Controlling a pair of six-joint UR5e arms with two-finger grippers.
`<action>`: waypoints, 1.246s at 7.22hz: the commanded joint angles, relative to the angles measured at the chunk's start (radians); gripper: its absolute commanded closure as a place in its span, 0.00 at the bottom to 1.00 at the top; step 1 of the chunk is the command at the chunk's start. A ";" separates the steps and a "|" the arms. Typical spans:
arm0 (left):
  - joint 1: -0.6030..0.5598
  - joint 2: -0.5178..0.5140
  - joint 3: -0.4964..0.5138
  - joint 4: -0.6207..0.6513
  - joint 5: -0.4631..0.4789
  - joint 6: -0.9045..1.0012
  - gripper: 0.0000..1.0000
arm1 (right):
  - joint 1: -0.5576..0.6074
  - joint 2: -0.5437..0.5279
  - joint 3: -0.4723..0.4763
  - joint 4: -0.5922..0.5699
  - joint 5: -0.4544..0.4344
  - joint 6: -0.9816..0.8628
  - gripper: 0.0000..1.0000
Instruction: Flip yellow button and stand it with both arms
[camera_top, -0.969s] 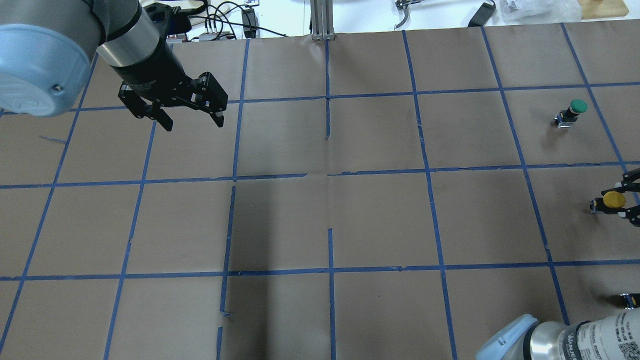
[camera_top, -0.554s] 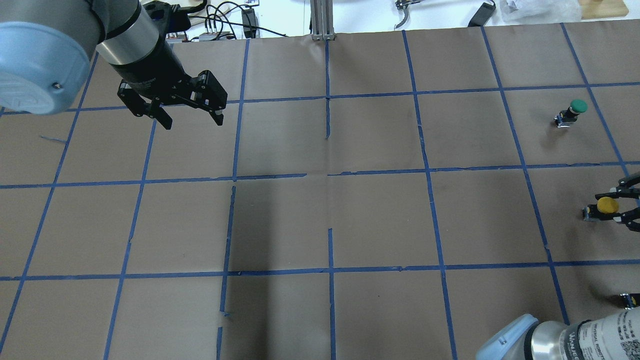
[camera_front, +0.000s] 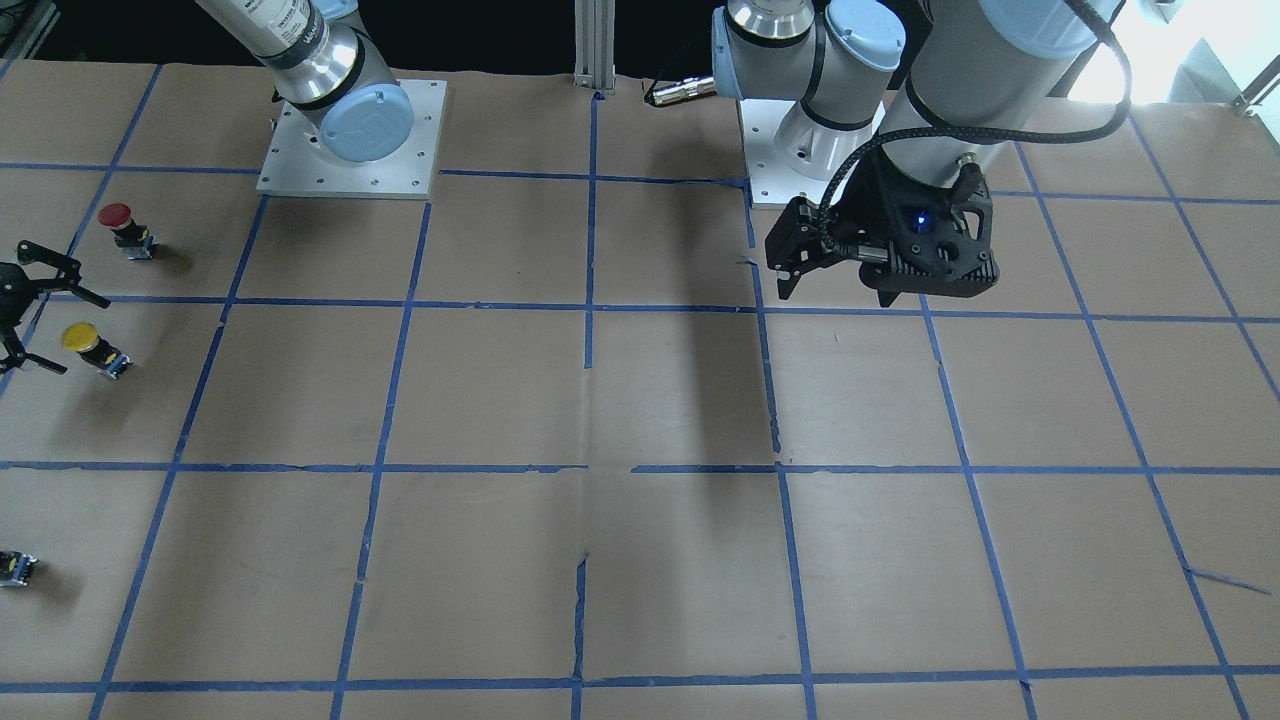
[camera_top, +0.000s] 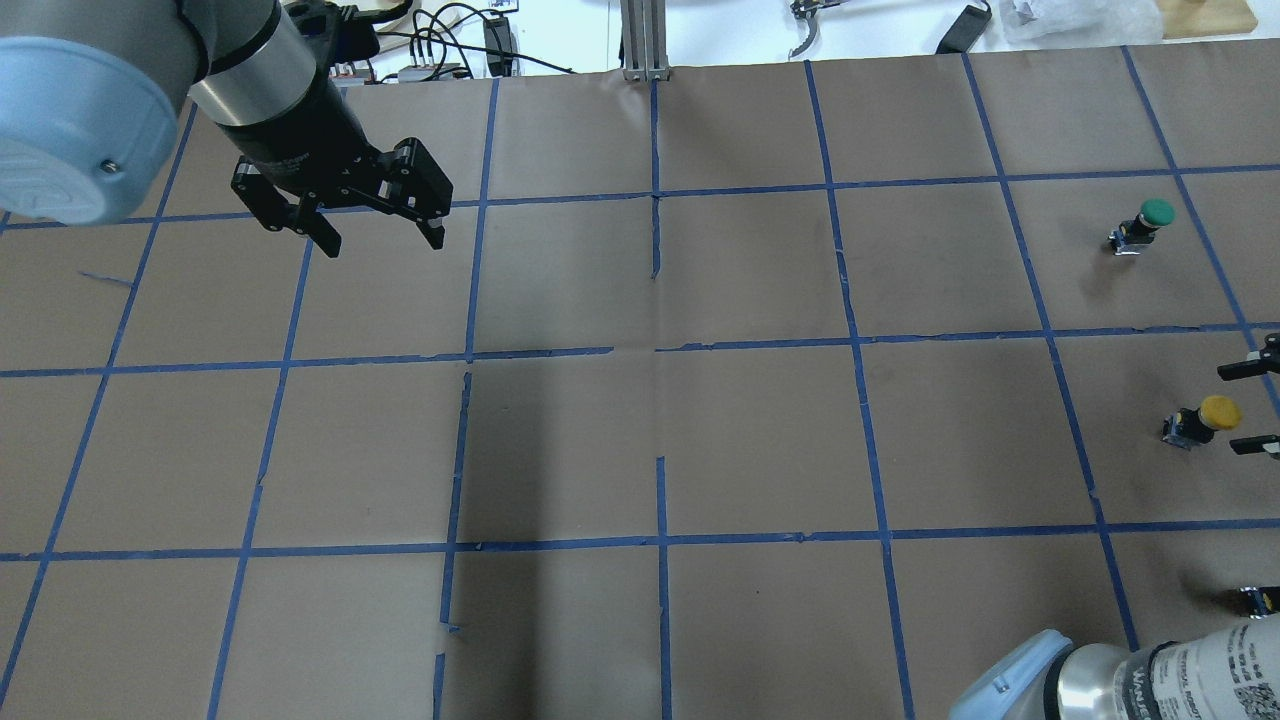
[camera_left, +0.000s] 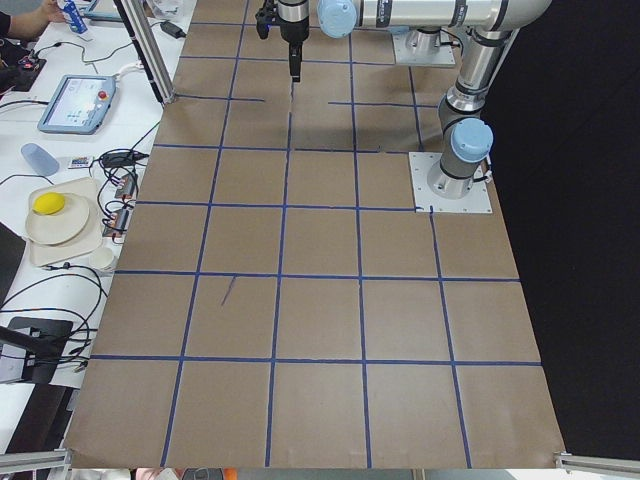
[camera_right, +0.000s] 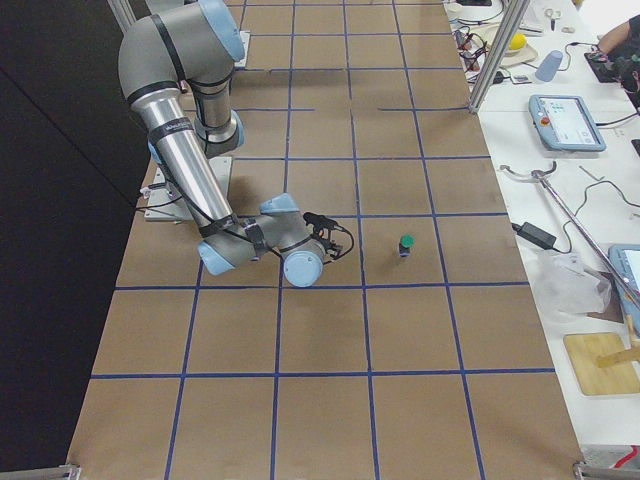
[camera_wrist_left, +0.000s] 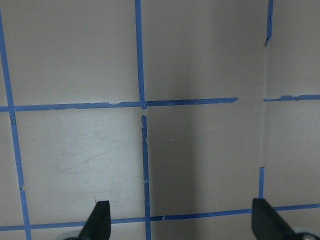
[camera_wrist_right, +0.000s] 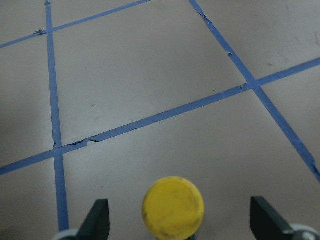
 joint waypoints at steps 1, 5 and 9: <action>0.000 -0.002 0.000 0.000 -0.001 -0.001 0.00 | 0.094 -0.053 -0.058 0.008 -0.024 0.174 0.00; -0.005 0.004 0.002 0.001 -0.001 -0.001 0.00 | 0.429 -0.244 -0.063 0.056 -0.030 0.673 0.00; -0.006 -0.006 0.022 0.000 -0.005 -0.001 0.00 | 0.793 -0.285 -0.171 -0.010 -0.033 1.292 0.00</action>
